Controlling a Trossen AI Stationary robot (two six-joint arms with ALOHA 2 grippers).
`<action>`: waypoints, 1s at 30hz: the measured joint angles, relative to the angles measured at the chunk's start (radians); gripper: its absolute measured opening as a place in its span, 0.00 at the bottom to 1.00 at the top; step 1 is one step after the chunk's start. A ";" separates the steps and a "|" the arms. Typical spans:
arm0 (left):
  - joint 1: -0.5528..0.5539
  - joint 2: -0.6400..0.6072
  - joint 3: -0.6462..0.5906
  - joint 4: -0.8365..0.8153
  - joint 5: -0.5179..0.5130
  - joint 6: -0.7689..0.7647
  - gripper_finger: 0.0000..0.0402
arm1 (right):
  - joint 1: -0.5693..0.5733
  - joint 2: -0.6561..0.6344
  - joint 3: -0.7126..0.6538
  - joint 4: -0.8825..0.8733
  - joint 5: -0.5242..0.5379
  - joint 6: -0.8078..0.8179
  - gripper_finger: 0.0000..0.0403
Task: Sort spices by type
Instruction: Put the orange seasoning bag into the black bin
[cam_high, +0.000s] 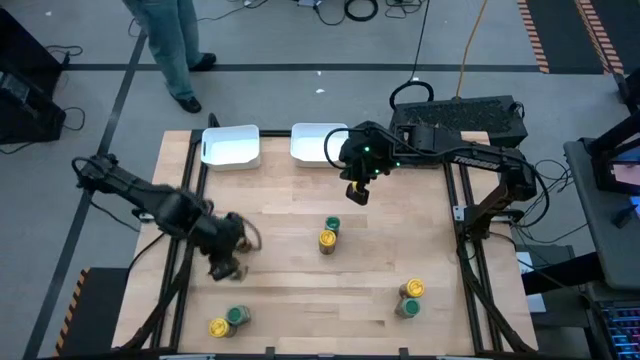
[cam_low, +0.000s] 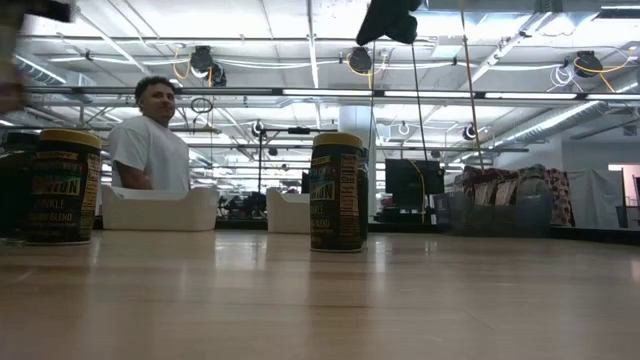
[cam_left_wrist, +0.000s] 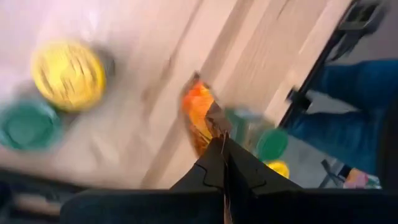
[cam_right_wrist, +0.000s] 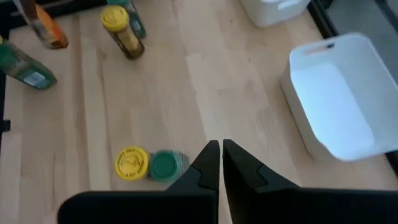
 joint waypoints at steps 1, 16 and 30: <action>0.038 0.001 0.021 0.001 0.000 0.052 0.00 | -0.007 0.000 0.000 -0.014 -0.001 0.002 0.00; 0.566 0.251 0.381 -0.007 -0.034 1.022 0.00 | -0.058 -0.082 -0.001 -0.178 0.000 0.132 0.00; 0.694 0.604 0.413 0.064 -0.201 1.527 0.00 | -0.097 -0.148 -0.001 -0.241 -0.052 0.216 0.00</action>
